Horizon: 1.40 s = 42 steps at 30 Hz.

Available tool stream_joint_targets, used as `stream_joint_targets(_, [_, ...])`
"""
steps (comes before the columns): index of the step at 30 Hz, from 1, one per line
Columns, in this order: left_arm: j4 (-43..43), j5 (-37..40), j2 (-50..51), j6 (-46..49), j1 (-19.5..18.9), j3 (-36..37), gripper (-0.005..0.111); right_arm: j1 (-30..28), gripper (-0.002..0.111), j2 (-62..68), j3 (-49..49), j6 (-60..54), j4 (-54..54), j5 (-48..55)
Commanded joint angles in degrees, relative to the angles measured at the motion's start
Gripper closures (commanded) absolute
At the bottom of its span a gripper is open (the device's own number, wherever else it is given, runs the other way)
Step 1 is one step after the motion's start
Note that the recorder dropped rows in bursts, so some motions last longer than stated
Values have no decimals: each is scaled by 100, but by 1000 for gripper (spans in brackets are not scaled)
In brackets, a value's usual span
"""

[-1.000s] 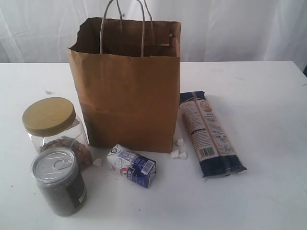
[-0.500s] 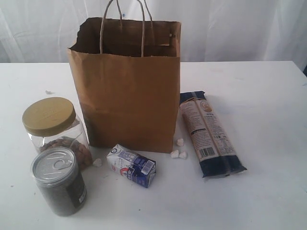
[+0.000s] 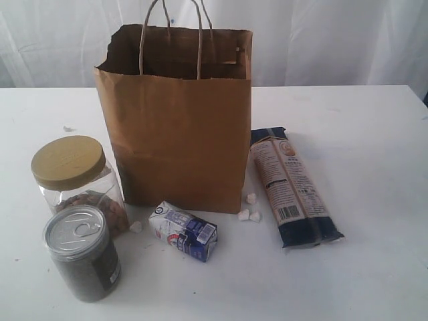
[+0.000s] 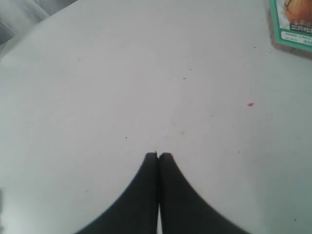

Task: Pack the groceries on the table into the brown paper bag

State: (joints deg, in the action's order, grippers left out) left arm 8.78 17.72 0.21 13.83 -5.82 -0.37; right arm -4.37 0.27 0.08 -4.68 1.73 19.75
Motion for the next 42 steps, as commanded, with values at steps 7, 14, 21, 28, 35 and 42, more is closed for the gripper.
stream_joint_targets(7, [-2420, -1414, -21, -1450, 53, 37, 107, -27, 108, -27, -8, -51, 26, 1])
stream_joint_targets(14, [-3108, -2395, -21, -1946, 53, 37, 107, -27, 108, -27, -8, -51, 26, -10])
stream_joint_targets(21, [-3043, -3609, -21, -2017, 53, 37, 107, -27, 108, -27, -8, -51, 26, -10])
stream_joint_targets(28, [-3076, -4637, -21, -2914, 53, 37, 107, -27, 108, -27, -8, -51, 26, -10])
stream_joint_targets(35, [-1378, -5321, 135, -6004, 53, -1023, 107, -27, 108, -27, -8, -51, 26, -10])
stream_joint_targets(42, [1708, -4003, 3630, -3481, 53, -1957, 107, -27, 108, -27, -8, -51, 26, -10])
